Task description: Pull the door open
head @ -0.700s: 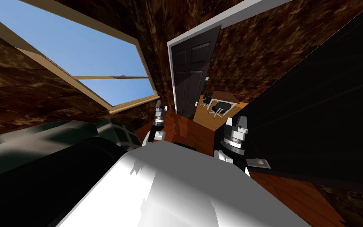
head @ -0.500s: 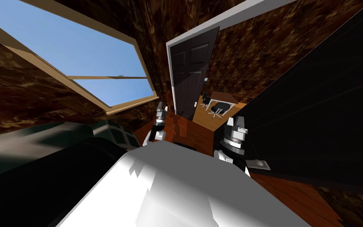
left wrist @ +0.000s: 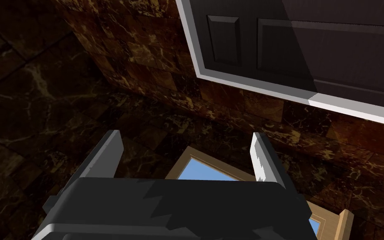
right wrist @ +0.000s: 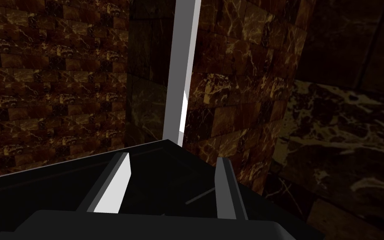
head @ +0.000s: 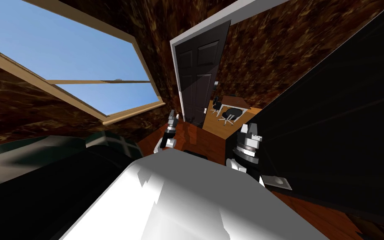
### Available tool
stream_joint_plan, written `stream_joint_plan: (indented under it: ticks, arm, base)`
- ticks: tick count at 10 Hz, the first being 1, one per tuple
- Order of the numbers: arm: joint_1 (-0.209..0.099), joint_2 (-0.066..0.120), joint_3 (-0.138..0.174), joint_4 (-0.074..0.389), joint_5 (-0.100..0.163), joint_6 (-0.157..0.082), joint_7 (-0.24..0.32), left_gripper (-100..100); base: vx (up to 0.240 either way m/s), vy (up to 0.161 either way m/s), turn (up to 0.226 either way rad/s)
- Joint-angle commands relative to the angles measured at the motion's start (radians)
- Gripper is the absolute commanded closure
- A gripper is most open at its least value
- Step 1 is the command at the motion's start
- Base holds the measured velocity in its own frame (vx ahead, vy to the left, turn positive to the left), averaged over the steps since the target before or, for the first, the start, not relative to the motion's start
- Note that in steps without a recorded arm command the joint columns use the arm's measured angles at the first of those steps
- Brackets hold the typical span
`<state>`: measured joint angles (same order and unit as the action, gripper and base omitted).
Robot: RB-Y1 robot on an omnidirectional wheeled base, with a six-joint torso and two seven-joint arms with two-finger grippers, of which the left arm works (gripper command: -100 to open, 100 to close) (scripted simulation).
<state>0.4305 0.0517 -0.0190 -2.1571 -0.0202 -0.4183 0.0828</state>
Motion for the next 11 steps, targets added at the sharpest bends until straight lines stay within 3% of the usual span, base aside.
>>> stream_joint_plan:
  ticks: [1,11]
  arm:
    - [-0.006,0.008,0.001,0.032,0.003,-0.013,0.004,-100]
    - [-0.064,0.044,-0.002,0.237,0.015,-0.072,0.021,-100]
  base:
    - [0.090,-0.027,-0.034]
    - [0.096,-0.026,-0.049]
